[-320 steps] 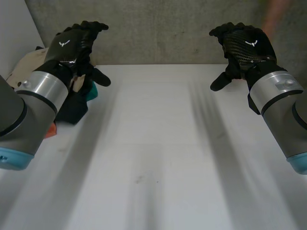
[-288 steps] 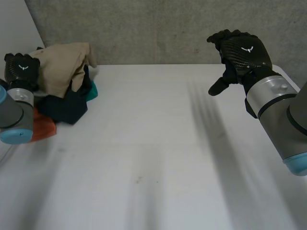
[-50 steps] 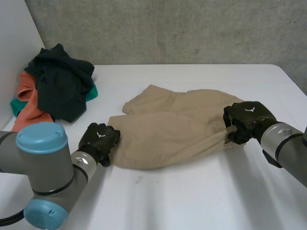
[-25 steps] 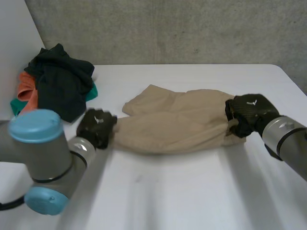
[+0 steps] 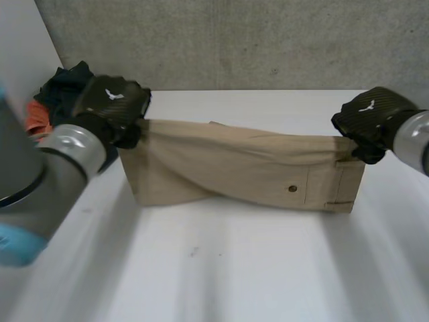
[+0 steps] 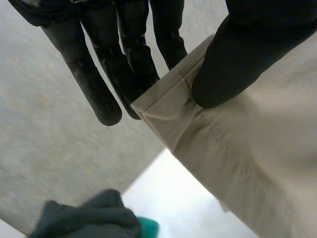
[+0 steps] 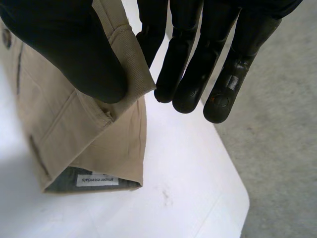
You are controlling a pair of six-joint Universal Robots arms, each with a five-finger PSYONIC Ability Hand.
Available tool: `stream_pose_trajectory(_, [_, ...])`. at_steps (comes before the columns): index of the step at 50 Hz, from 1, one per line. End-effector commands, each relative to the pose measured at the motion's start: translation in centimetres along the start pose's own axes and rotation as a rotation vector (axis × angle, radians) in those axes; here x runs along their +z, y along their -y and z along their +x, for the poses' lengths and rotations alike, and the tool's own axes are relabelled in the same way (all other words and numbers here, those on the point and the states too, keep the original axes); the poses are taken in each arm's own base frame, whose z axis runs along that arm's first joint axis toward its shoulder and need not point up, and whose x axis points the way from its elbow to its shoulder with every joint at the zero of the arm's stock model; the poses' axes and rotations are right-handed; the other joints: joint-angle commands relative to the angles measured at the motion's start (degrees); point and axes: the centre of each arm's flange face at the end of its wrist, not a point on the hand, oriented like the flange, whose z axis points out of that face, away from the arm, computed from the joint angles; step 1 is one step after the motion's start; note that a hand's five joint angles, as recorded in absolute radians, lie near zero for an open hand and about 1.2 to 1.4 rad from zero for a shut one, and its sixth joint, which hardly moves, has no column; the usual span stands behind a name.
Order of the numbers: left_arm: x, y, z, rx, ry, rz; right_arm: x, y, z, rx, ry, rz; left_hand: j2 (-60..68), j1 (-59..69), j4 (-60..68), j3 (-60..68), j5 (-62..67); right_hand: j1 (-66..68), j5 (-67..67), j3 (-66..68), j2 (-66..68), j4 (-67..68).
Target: Fold the laundry.
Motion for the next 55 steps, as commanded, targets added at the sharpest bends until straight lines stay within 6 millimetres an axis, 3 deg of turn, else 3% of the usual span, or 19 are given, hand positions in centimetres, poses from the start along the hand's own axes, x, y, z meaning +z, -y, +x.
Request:
stream_pose_trajectory(1, [6.9, -4.0, 2.3, 0.091, -0.042, -0.05, 7.4, -1.7, -1.7, 0.02, -0.022, 0.008, 11.6, 15.8, 11.5, 12.0, 13.2, 24.1, 13.8, 12.3, 12.9, 12.0])
stream_pose_trajectory(4, [9.0, -3.6, 1.9, 0.114, 0.0, 0.004, 9.7, -1.4, -1.0, 0.032, -0.117, 0.077, 11.6, 15.8, 11.5, 12.0, 13.2, 24.1, 13.8, 12.3, 12.9, 12.0])
stream_pose_trajectory(7, [11.7, -1.0, 0.3, 0.122, 0.117, 0.17, 11.1, -0.3, 0.5, 0.043, -0.233, 0.174, 11.6, 15.8, 11.5, 12.0, 13.2, 24.1, 13.8, 12.3, 12.9, 12.0])
stream_pose_trajectory(8, [12.1, -0.1, -0.1, 0.122, 0.145, 0.22, 11.8, 0.8, 1.8, 0.049, -0.325, 0.26, 11.6, 15.8, 11.5, 12.0, 13.2, 24.1, 13.8, 12.3, 12.9, 12.0])
stream_pose_trajectory(9, [12.9, 2.3, -1.4, 0.126, 0.227, 0.356, 12.0, 1.5, 2.6, 0.048, -0.374, 0.309, 11.6, 15.8, 11.5, 12.0, 13.2, 24.1, 13.8, 12.3, 12.9, 12.0])
stream_pose_trajectory(10, [13.1, 3.2, -1.9, 0.127, 0.261, 0.411, 12.1, 2.1, 3.3, 0.046, -0.421, 0.359, 11.6, 15.8, 11.5, 12.0, 13.2, 24.1, 13.8, 12.3, 12.9, 12.0])
stream_pose_trajectory(12, [13.4, 5.1, -3.1, 0.128, 0.342, 0.54, 12.1, 4.2, 5.3, 0.03, -0.557, 0.51, 11.6, 15.8, 11.5, 12.0, 13.2, 24.1, 13.8, 12.3, 12.9, 12.0])
stream_pose_trajectory(13, [13.4, 6.9, -4.4, 0.126, 0.425, 0.668, 11.9, 5.0, 6.1, 0.026, -0.607, 0.566, 11.6, 15.8, 11.5, 12.0, 13.2, 24.1, 13.8, 12.3, 12.9, 12.0])
stream_pose_trajectory(15, [12.8, 9.0, -5.4, 0.122, 0.501, 0.792, 11.2, 6.7, 7.6, 0.011, -0.711, 0.685, 11.6, 15.8, 11.5, 12.0, 13.2, 24.1, 13.8, 12.3, 12.9, 12.0])
stream_pose_trajectory(16, [11.9, 10.9, -6.4, 0.12, 0.559, 0.893, 11.0, 7.1, 8.0, 0.009, -0.74, 0.717, 11.6, 15.8, 11.5, 12.0, 13.2, 24.1, 13.8, 12.3, 12.9, 12.0])
stream_pose_trajectory(19, [11.1, 12.0, -6.5, 0.11, 0.576, 0.921, 10.5, 7.9, 8.7, 0.004, -0.789, 0.776, 11.6, 15.8, 11.5, 12.0, 13.2, 24.1, 13.8, 12.3, 12.9, 12.0])
stream_pose_trajectory(23, [11.2, 10.3, -5.4, 0.1, 0.52, 0.839, 10.9, 7.4, 8.2, 0.011, -0.759, 0.745, 11.6, 15.8, 11.5, 12.0, 13.2, 24.1, 13.8, 12.3, 12.9, 12.0])
stream_pose_trajectory(30, [10.8, 4.2, -1.6, 0.102, 0.373, 0.606, 12.2, 4.4, 5.3, 0.039, -0.607, 0.602, 11.6, 15.8, 11.5, 12.0, 13.2, 24.1, 13.8, 12.3, 12.9, 12.0])
stream_pose_trajectory(36, [8.7, -1.4, 1.8, 0.115, 0.244, 0.401, 13.2, 0.6, 0.4, 0.119, -0.382, 0.473, 11.6, 15.8, 11.5, 12.0, 13.2, 24.1, 13.8, 12.3, 12.9, 12.0])
stream_pose_trajectory(39, [7.8, -3.1, 3.1, 0.118, 0.19, 0.325, 13.7, -1.8, -2.2, 0.142, -0.289, 0.375, 11.6, 15.8, 11.5, 12.0, 13.2, 24.1, 13.8, 12.3, 12.9, 12.0])
stream_pose_trajectory(43, [5.2, -6.4, 5.5, 0.126, 0.074, 0.15, 13.0, -3.8, -4.1, 0.163, -0.204, 0.261, 11.6, 15.8, 11.5, 12.0, 13.2, 24.1, 13.8, 12.3, 12.9, 12.0])
stream_pose_trajectory(50, [0.9, -6.8, 5.2, 0.135, 0.008, -0.011, 9.6, -5.8, -6.3, 0.181, -0.045, 0.064, 11.6, 15.8, 11.5, 12.0, 13.2, 24.1, 13.8, 12.3, 12.9, 12.0])
stream_pose_trajectory(54, [-2.7, -5.9, 4.9, 0.141, -0.046, -0.089, 6.8, -5.8, -6.4, 0.196, 0.031, -0.034, 11.6, 15.8, 11.5, 12.0, 13.2, 24.1, 13.8, 12.3, 12.9, 12.0])
stream_pose_trajectory(55, [-4.4, -5.4, 4.7, 0.145, -0.072, -0.122, 6.1, -5.8, -6.4, 0.199, 0.047, -0.051, 11.6, 15.8, 11.5, 12.0, 13.2, 24.1, 13.8, 12.3, 12.9, 12.0])
